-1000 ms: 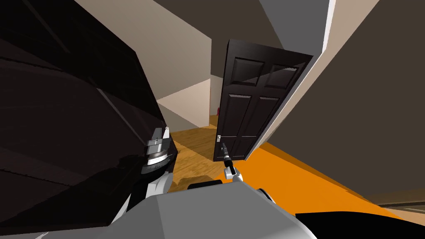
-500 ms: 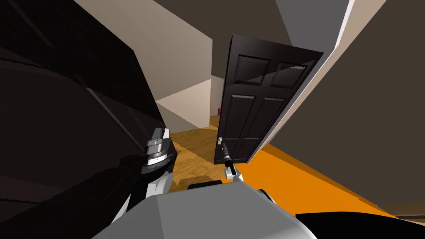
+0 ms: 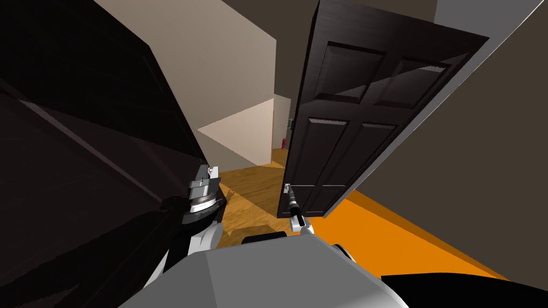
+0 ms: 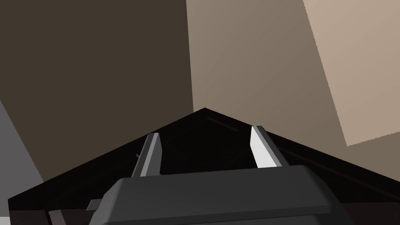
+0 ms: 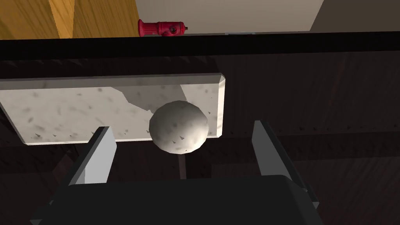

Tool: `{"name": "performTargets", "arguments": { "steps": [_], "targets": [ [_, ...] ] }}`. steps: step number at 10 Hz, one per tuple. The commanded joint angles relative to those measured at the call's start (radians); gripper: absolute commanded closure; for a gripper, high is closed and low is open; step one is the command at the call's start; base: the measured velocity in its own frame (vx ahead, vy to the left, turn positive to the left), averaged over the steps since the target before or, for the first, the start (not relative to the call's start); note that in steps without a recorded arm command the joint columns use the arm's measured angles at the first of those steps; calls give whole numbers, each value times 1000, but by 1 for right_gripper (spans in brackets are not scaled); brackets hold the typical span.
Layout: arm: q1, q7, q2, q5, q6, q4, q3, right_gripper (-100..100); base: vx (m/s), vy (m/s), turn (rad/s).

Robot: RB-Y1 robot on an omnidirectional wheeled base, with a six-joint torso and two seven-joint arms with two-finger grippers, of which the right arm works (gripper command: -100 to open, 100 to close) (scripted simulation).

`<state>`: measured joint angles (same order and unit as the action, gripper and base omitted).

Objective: Push the door open

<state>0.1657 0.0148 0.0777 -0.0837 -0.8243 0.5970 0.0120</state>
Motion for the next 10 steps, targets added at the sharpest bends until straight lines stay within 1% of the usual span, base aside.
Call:
{"name": "performTargets", "arguments": {
  "steps": [1, 2, 3, 8, 10],
  "targets": [
    [0, -2, -3, -2, -5, -3, 2, -100, 194, 13, 20],
    [0, -1, -2, -1, -3, -2, 2, -100, 79, 8, -10],
    [0, -1, -2, -1, -3, -2, 2, 100, -19, 0, 9],
    [0, -1, -2, -1, -3, -2, 2, 100, -13, -1, 2],
    [-1, -6, 3, -8, 0, -6, 15, 100, 128, 28, -35]
  ]
}}
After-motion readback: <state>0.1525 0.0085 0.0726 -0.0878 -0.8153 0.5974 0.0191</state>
